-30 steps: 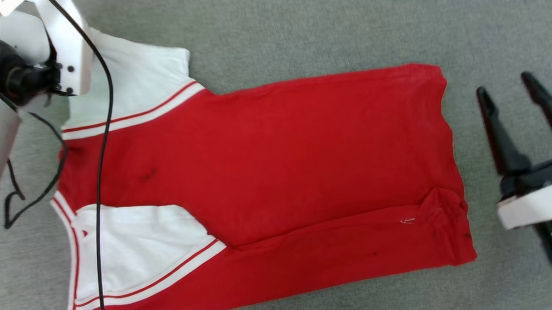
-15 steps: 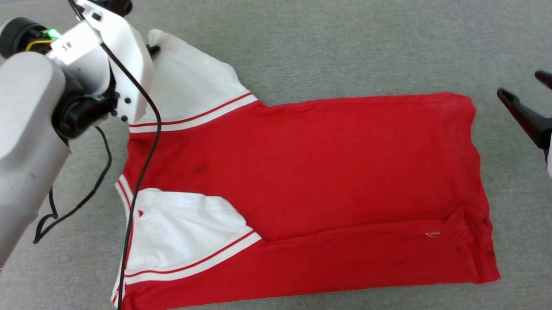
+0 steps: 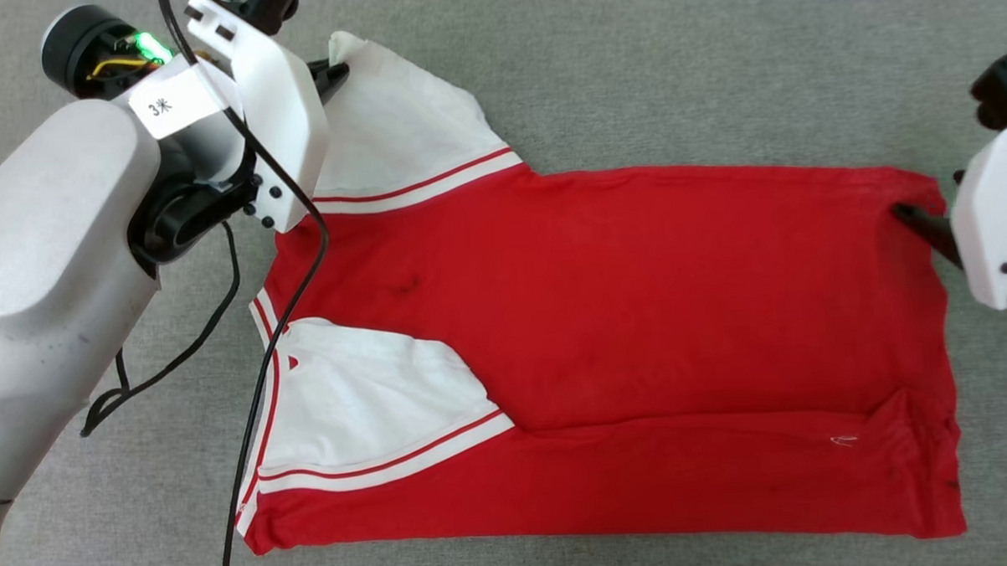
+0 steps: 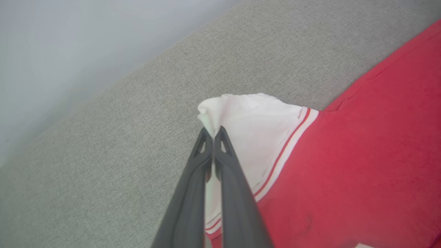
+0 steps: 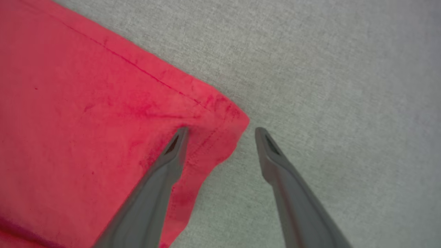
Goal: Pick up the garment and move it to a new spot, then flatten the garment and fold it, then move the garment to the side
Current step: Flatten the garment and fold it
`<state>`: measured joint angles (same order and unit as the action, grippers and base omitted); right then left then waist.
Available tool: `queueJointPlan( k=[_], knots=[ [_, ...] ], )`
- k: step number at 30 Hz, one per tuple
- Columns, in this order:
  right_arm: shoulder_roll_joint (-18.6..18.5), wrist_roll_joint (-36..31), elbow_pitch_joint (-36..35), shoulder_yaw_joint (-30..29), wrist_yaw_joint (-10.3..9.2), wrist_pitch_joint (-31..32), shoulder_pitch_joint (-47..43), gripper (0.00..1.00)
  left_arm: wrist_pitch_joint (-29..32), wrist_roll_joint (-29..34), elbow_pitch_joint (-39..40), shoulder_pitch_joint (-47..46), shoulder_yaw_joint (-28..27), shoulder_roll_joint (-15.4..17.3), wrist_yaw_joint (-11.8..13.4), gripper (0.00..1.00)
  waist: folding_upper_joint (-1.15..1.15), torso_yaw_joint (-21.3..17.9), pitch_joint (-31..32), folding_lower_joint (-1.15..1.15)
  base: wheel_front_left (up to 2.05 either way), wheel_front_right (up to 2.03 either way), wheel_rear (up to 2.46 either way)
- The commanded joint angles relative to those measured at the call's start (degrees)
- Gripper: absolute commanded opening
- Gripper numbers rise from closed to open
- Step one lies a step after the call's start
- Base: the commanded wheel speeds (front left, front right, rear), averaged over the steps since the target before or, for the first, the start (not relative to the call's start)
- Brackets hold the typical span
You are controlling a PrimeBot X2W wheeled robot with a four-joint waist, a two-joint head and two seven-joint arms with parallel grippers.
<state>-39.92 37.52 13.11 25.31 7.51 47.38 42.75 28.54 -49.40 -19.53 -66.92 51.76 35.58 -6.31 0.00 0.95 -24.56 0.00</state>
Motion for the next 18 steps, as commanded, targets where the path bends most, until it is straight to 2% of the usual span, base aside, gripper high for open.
queueJointPlan(
  k=[1,6,12,13,14,15,18],
  knots=[
    [0.95,-0.01,1.67,1.14,-0.05,-0.77,1.29,1.00,-0.50,0.24,0.55,-0.50,-0.13,0.13,0.38,0.00,0.00,0.56,-0.88,0.00,0.00,0.00,0.00],
    [2.72,0.20,7.81,6.89,-0.03,-2.49,1.45,1.00,-1.40,0.18,1.34,-0.52,-0.54,0.10,0.76,0.00,0.00,1.11,-2.03,0.00,0.00,0.00,0.00],
    [2.88,2.42,12.08,13.48,0.07,-4.98,0.27,1.00,-2.40,-0.25,0.80,0.36,-0.85,0.30,0.83,0.00,0.00,1.06,-2.02,0.00,0.00,0.00,0.00],
    [2.86,2.60,12.33,13.92,0.06,-6.27,0.69,0.82,-2.65,-0.27,0.67,0.58,-0.97,0.42,0.89,0.00,0.00,0.95,-1.82,0.00,0.00,0.00,0.00],
    [2.79,2.87,12.63,14.26,0.06,-7.56,1.30,0.16,-2.81,-0.38,0.54,0.75,-1.04,0.55,0.91,0.00,0.00,0.84,-1.58,0.00,0.00,0.00,0.00],
    [2.67,3.04,13.00,14.52,0.05,-8.76,1.98,0.00,-3.13,-0.54,0.40,0.97,-1.14,0.64,0.94,0.00,0.00,0.75,-1.26,0.00,0.00,0.00,0.00],
    [2.02,3.60,14.20,14.31,-0.05,-13.16,4.05,0.00,-4.08,-0.77,0.24,1.65,-1.43,0.87,1.14,0.00,0.00,0.59,0.07,0.00,0.00,0.00,0.00]
  ],
)
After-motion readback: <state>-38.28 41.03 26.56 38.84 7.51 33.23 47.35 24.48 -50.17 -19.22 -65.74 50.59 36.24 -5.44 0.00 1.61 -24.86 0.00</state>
